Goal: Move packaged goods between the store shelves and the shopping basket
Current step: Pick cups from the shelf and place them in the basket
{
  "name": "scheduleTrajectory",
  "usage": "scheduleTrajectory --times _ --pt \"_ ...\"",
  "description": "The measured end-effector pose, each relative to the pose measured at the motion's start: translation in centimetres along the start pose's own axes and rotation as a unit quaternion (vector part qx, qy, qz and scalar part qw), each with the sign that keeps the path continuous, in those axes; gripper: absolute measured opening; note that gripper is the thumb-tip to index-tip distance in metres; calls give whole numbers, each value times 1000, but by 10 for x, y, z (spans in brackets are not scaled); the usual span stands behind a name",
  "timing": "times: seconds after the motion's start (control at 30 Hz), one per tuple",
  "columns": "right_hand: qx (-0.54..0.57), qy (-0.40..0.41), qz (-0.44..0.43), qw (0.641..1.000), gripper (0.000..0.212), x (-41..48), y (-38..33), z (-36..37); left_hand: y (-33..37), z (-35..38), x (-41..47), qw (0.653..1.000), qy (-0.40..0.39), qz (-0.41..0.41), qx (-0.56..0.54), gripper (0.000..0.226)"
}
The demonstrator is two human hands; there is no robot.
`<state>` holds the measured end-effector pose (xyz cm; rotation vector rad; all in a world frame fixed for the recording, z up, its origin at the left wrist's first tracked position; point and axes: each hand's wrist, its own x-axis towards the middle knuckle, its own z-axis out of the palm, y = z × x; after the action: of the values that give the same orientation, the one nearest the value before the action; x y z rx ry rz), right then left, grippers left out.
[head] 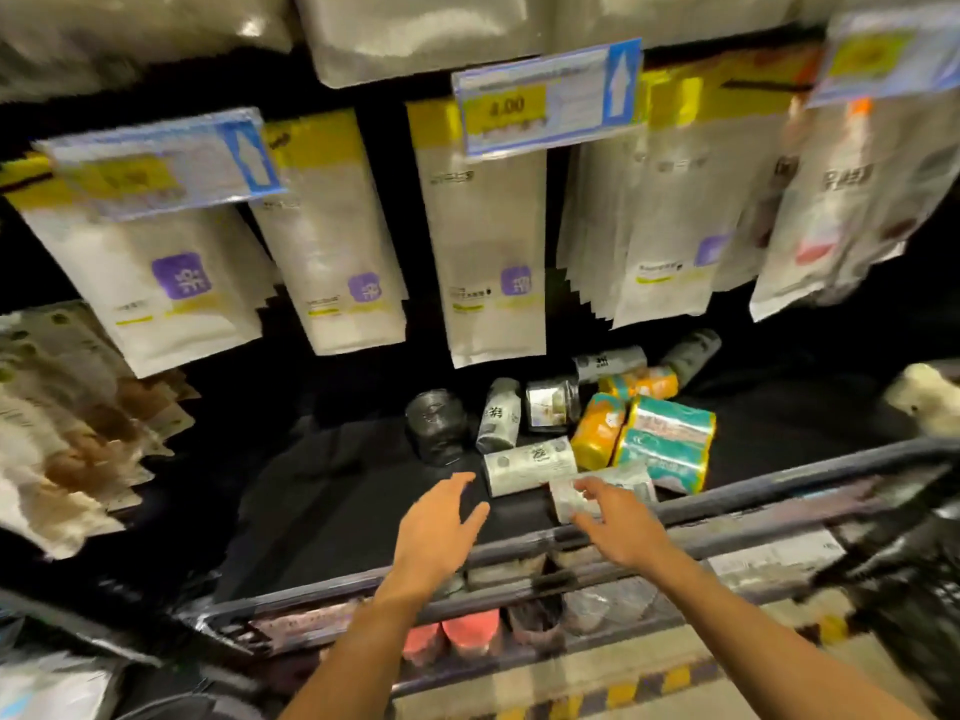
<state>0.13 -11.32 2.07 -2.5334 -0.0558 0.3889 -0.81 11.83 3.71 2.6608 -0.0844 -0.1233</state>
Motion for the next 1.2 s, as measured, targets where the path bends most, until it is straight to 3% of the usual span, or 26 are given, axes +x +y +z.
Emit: scheduleTrajectory --times 0.3,0.5,0.77,0.87,1.0,1.2 --pt "-108 -29 -13 994 59 63 46 -15 20 49 79 997 -68 -22 -7 52" --pt "-247 -77 -42 965 74 102 61 -4 13 77 137 992 -127 -6 6 45" --pt "-282 -51 -69 956 82 118 80 17 6 114 174 963 -173 29 203 85" --pt "-271 -39 -69 959 83 117 82 19 10 120 177 958 -163 33 235 85" --pt "-252 -14 -64 965 81 110 81 18 6 115 177 970 -152 26 187 82" --pt "-161 79 1 984 78 90 75 -5 14 79 169 995 -96 -29 27 66"
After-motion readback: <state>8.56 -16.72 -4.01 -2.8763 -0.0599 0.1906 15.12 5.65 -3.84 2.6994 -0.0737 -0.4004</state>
